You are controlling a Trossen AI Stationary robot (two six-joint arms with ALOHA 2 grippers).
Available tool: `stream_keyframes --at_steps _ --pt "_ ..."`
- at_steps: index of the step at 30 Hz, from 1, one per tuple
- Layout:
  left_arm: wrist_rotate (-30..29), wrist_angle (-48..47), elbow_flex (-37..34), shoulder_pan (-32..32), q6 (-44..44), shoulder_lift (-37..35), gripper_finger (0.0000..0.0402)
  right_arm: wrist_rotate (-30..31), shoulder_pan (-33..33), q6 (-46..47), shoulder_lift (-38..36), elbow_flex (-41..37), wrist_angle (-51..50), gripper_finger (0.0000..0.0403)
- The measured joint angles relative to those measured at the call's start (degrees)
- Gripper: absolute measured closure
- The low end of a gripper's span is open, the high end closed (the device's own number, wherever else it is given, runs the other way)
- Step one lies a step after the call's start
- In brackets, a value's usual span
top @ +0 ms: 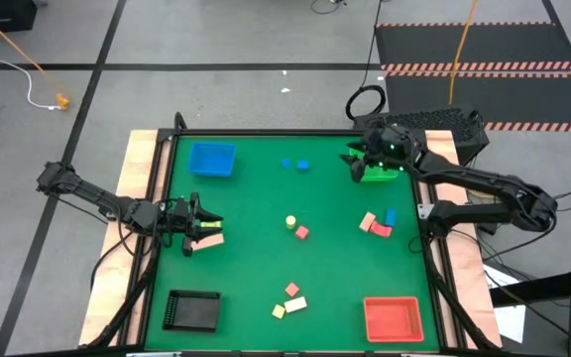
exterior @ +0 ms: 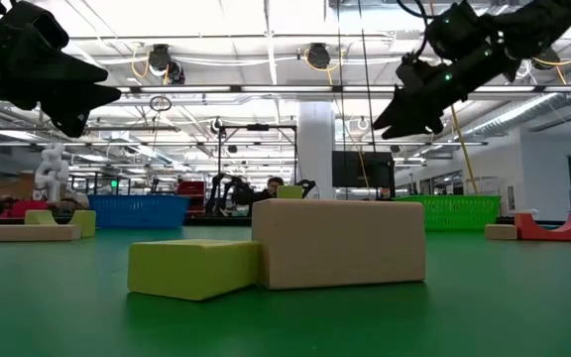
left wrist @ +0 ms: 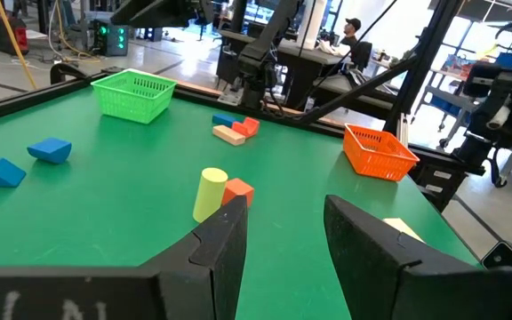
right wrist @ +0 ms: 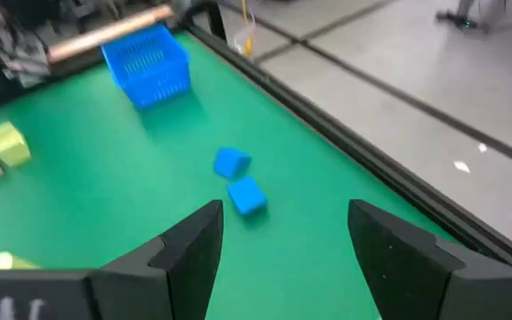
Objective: Sort & place blocks by color
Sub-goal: Put the top right orange block into the green bin
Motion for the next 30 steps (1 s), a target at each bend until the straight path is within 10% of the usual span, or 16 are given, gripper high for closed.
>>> stream_keyframes --at_steps 18,30 --pt "0.0 0.0 0.0 0.0 0.0 0.0 0.0250 0.0 2.3 13.4 0.0 8.3 -57.8 0.0170" --pt "0.0 0.0 0.0 0.0 0.0 0.0 0.0250 0.2 20.0 24.1 0.0 5.1 -61.4 0.0170"
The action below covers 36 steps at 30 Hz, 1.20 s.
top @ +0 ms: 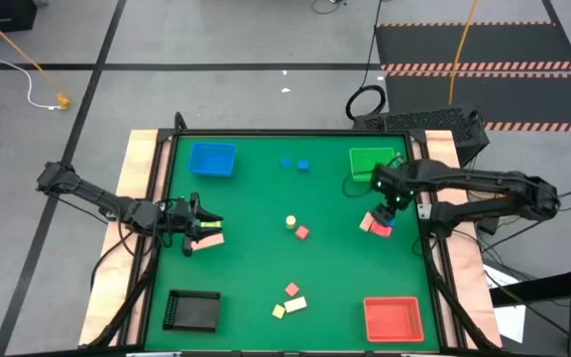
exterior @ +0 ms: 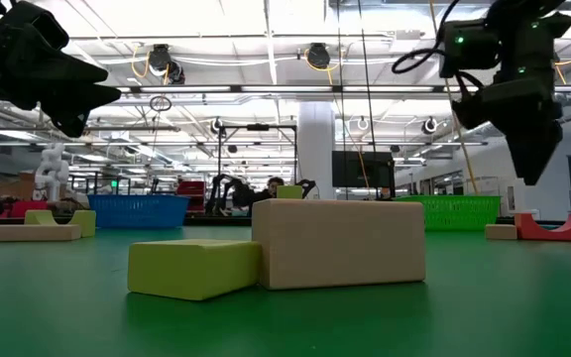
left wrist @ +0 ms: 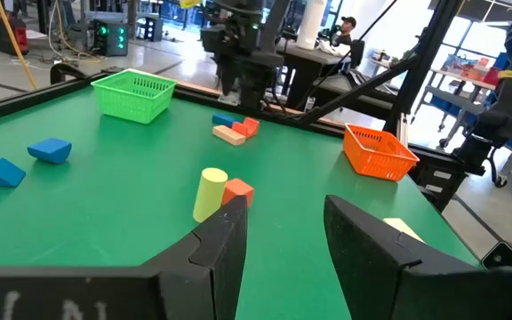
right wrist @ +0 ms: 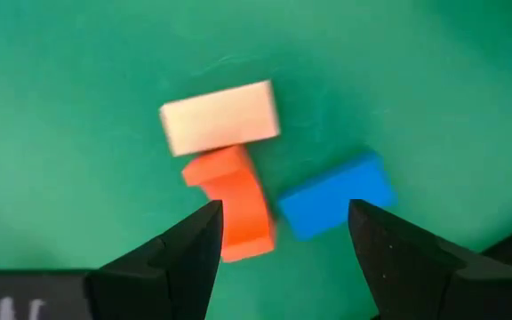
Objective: Sort & place blocks by color
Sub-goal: Put the top right orange block into the green bin
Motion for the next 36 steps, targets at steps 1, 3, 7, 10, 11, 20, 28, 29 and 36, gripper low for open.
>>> stream_keyframes --at_steps 1,3,7,10,11,20,28,29,36 --pt "0.0 0.0 0.0 0.0 0.0 0.0 0.0250 0.2 1.6 0.6 0.0 -0.2 0.2 0.0170" --pt "0.0 0.0 0.0 0.0 0.0 0.0 0.0250 1.9 4.8 2.5 0.0 -0.6 1.5 0.0170" --pt "0.0 0.0 0.0 0.0 0.0 0.0 0.0250 3.3 11.0 6.5 0.0 -2.1 6.7 0.0170" --pt "0.0 0.0 0.0 0.0 0.0 0.0 0.0250 4.8 15.3 7.9 0.4 -3.6 10.2 0.0170" --pt "0.0 0.0 0.0 0.0 0.0 0.0 0.0250 5.9 16.5 7.9 0.6 -4.1 10.9 0.0170" --pt "0.0 0.0 0.0 0.0 0.0 0.0 0.0250 10.4 22.7 7.7 3.5 -7.8 12.4 0.0170" --pt "0.0 0.0 0.0 0.0 0.0 0.0 0.0250 10.9 23.9 7.3 6.9 -13.4 23.1 0.0170" --pt "0.0 0.0 0.0 0.0 0.0 0.0 0.0250 11.6 23.9 7.3 7.2 -13.8 23.5 0.0170" --pt "0.0 0.0 0.0 0.0 0.0 0.0 0.0250 13.1 23.9 8.1 7.6 -14.3 23.9 0.0224"
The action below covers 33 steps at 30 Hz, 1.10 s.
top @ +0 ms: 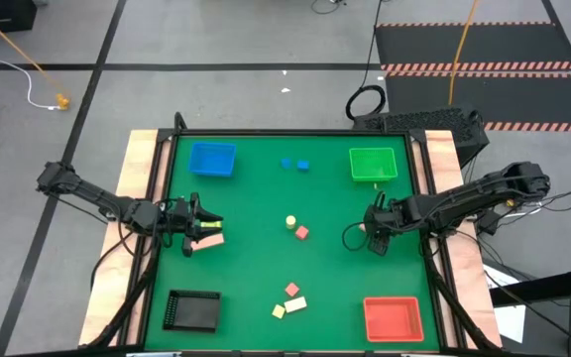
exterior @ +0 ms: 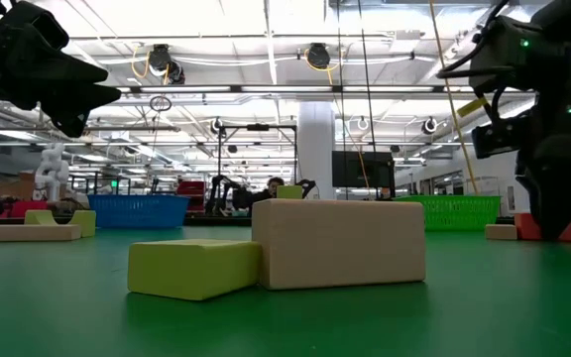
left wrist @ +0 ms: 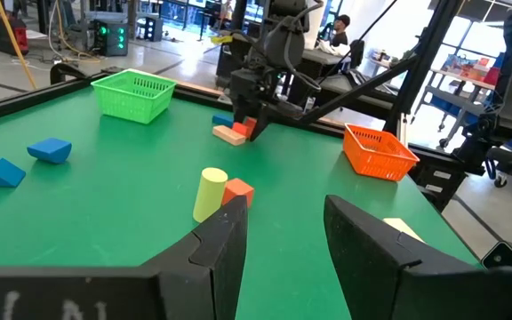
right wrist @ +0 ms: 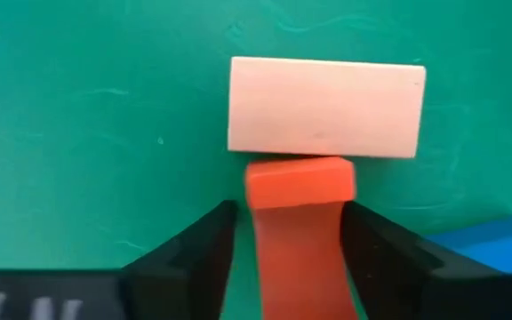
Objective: Sort & place blocks by color
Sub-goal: Put the top right orange block into the green bin
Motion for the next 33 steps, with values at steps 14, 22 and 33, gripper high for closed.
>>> stream_keyframes --at_steps 14,22,33 --pt "0.0 0.0 0.0 0.0 0.0 0.0 0.0250 -4.6 -0.1 2.2 -2.6 0.7 -2.8 0.0295" --pt "0.0 0.0 0.0 0.0 0.0 0.0 0.0250 -0.4 -0.9 1.5 -8.3 5.0 -5.7 0.0295" --pt "0.0 0.0 0.0 0.0 0.0 0.0 0.0250 19.6 -10.3 -12.6 -13.9 7.5 -0.5 0.0295"
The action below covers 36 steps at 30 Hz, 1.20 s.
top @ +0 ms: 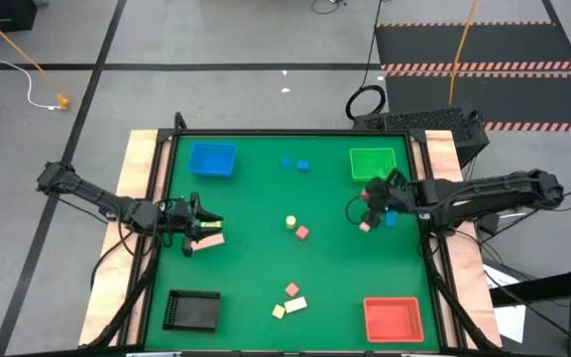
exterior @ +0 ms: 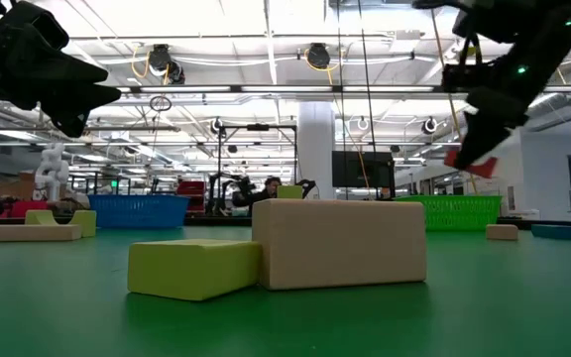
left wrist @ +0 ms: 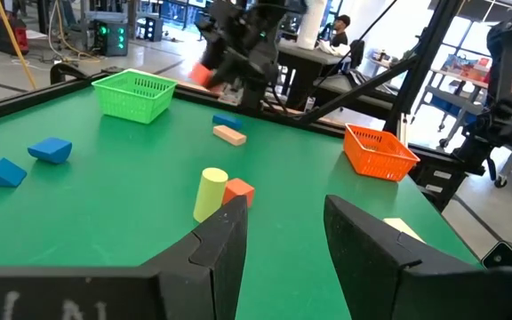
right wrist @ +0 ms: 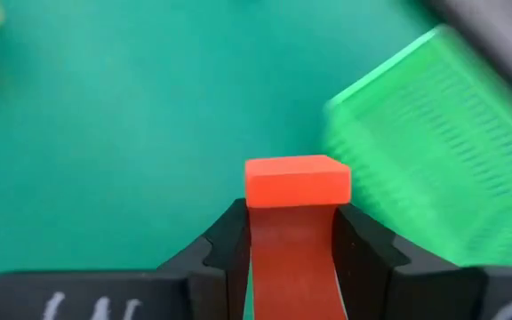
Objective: Sort & place blocks by color
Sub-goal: Put the top right orange block into the green bin, then put the top left green block into the blue bin
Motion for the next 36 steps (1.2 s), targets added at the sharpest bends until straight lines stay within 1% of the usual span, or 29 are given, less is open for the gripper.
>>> stream_keyframes --at_steps 3,5,8,10,15,16,17,22,25,27,31,33,36 --pt "0.0 0.0 0.0 0.0 0.0 0.0 0.0250 3.5 -5.0 -5.2 -0.1 0.0 3.2 0.0295" --pt "0.0 0.0 0.0 0.0 0.0 0.0 0.0250 4.5 -8.7 -9.0 -0.1 0.0 6.2 0.0295" --pt "0.0 0.0 0.0 0.0 0.0 0.0 0.0250 4.5 -14.3 -13.1 0.0 0.0 11.0 0.0295" --pt "0.0 0.0 0.0 0.0 0.0 0.0 0.0250 4.5 -17.4 -14.6 0.0 0.0 12.8 0.0295" --pt "0.0 0.0 0.0 0.0 0.0 0.0 0.0250 4.5 -23.5 -17.1 0.0 -0.1 13.5 0.0295" --pt "0.0 0.0 0.0 0.0 0.0 0.0 0.0250 4.5 -24.3 -17.2 0.0 -0.4 14.0 0.0292" --pt "0.0 0.0 0.0 0.0 0.0 0.0 0.0250 4.5 -25.1 -17.1 0.0 -0.6 14.1 0.0282" --pt "0.0 0.0 0.0 0.0 0.0 0.0 0.0250 4.5 -27.1 -15.5 0.0 -1.3 15.1 0.0198" --pt "0.0 0.0 0.0 0.0 0.0 0.0 0.0250 4.4 -27.3 -15.5 0.0 -1.3 15.1 0.0170" --pt "0.0 0.0 0.0 0.0 0.0 0.0 0.0250 4.4 -27.3 -15.5 0.0 -1.3 15.1 0.0164" --pt "0.0 0.0 0.0 0.0 0.0 0.0 0.0250 3.7 -27.3 -15.5 0.0 -1.3 16.3 0.0164" --pt "0.0 0.0 0.0 0.0 0.0 0.0 0.0250 0.5 -27.3 -14.9 0.0 -1.4 18.6 0.0168" --pt "-0.1 0.0 0.0 0.2 0.3 0.0 0.0250 -7.6 -27.3 -11.7 -0.5 -1.4 23.2 0.0173"
